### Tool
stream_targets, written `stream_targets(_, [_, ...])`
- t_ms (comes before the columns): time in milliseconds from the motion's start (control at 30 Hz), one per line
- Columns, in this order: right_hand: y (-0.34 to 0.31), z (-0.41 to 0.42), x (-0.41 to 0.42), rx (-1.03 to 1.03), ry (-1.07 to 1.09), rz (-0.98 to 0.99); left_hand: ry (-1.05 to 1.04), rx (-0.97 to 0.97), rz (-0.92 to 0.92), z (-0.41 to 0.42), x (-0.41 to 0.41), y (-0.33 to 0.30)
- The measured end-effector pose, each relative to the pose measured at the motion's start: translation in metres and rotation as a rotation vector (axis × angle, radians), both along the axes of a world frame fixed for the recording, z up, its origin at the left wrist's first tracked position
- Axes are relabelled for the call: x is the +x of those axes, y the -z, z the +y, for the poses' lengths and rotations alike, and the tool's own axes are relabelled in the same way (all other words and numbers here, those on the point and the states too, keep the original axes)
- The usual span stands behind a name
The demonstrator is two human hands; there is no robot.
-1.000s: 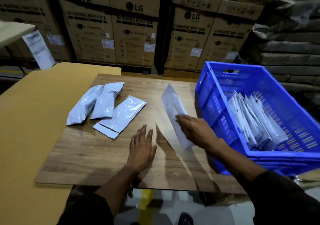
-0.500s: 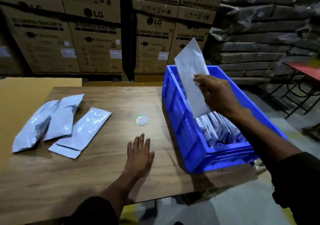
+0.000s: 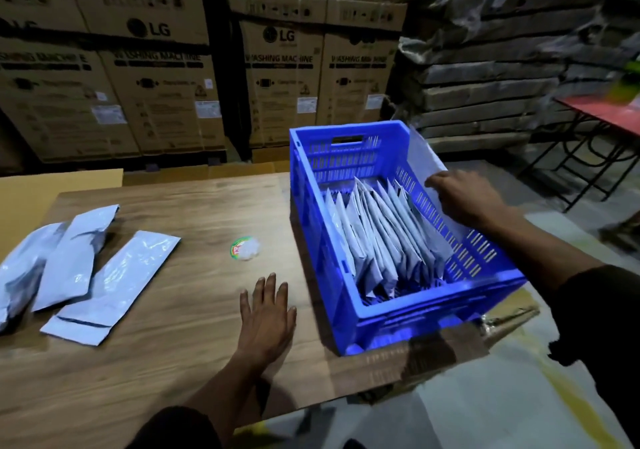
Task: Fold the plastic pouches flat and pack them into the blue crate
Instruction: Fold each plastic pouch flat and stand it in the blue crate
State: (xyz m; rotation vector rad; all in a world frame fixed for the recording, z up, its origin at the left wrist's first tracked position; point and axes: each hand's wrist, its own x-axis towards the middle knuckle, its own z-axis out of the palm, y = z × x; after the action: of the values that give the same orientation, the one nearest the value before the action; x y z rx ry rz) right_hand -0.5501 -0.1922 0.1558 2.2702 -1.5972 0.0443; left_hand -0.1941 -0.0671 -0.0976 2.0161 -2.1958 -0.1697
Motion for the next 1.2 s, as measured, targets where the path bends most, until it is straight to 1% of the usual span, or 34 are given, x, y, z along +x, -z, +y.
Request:
stream_targets(67, [0.008,-0.004,-0.005,0.037,0.024,0.094,-0.002,-0.008,-0.001,0.0,0.0,0.0])
stream_targets(167, [0.02,-0.008,-0.011,0.094,0.037,0.132,-0.007,-0.024,-0.006,-0.001,-0.001,0.002])
stream_targets(333, [0.041,-0.006,-0.012,0.141,0.068,0.094,-0.016,-0.024,-0.024,-0.001,-0.001,0.001])
stream_targets(433, [0.043,-0.005,0.0,0.113,0.076,0.066,-0.011,-0.023,-0.032,-0.002,0.0,0.002])
stream_targets(500, [0.04,-0.007,0.015,0.071,0.042,0.035,-0.014,-0.03,-0.04,-0.001,0.003,0.003])
stream_targets(633, [0.028,-0.01,0.068,-0.04,-0.12,-0.094,-0.083,-0.079,-0.036,0.004,0.025,-0.002])
stream_targets(800, [0.021,0.001,0.167,-0.068,-0.38,-0.124,-0.252,-0.122,-0.094,0.019,0.087,-0.009])
stream_targets(900, [0.032,0.016,0.226,-0.001,-0.488,-0.157,-0.352,-0.076,-0.12,0.028,0.131,-0.011])
stream_targets(1000, [0.052,0.032,0.278,0.061,-0.537,-0.145,-0.433,-0.055,-0.116,0.034,0.178,-0.009])
stream_targets(1200, [0.097,0.066,0.331,0.235,-0.59,-0.072,-0.462,0.053,-0.008,0.032,0.237,-0.008])
